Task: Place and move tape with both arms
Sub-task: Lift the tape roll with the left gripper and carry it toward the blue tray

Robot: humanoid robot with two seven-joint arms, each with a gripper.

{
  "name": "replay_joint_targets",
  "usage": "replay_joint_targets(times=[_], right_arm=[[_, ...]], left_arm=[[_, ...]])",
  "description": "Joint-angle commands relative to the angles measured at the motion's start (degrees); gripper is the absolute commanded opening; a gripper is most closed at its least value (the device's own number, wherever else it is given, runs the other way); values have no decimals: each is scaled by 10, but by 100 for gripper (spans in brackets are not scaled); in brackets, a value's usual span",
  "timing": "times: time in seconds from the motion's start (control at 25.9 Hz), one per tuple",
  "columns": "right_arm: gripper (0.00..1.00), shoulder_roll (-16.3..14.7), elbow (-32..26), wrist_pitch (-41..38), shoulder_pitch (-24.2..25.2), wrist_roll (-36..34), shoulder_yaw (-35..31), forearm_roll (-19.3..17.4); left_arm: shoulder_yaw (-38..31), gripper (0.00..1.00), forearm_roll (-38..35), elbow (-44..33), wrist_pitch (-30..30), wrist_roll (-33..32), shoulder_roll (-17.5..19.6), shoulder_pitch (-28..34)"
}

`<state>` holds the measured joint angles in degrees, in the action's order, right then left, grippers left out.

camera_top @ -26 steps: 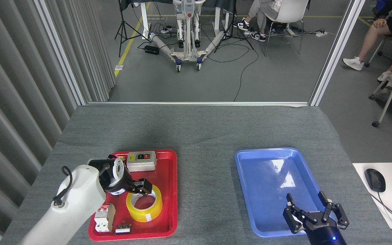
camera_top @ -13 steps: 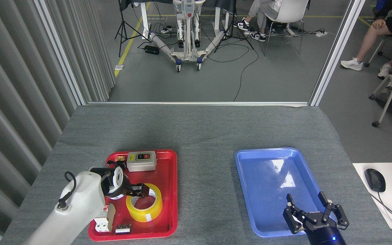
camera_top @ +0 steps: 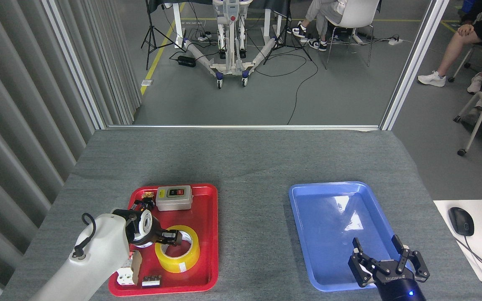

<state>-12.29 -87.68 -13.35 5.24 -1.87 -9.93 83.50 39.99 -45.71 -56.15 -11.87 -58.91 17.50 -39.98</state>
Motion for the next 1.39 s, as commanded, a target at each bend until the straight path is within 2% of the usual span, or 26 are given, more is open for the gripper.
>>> replay_joint_targets(times=[0.0,0.15,0.27,0.62,0.77,0.81,0.97,1.08,1.35], right_arm=[[100,0,1,0,0,0,0,0],[100,0,1,-1,1,0,0,0],[100,0,0,-1,3,0,0,-1],[100,0,0,-1,5,0,0,-1],[100,0,0,-2,6,0,1,-4],[100,0,0,-2,5,0,1,-4],[100,-1,0,-3,5,1,1,-4],[100,0,-1,-2,0,0,4,-4],[100,0,-6,-1,-1,2,4,-5]], left_arm=[[1,48,5,6,20,43,0,1],[2,12,44,19,44,95,2,1],[5,0,46,29,57,105,3,1],[7,0,48,38,60,100,10,0],[-1,0,41,18,59,111,35,0],[-7,0,39,5,55,120,42,0],[-109,0,40,-41,59,192,59,25],[-134,0,44,-63,67,232,59,39],[-146,0,87,-127,64,212,47,65]])
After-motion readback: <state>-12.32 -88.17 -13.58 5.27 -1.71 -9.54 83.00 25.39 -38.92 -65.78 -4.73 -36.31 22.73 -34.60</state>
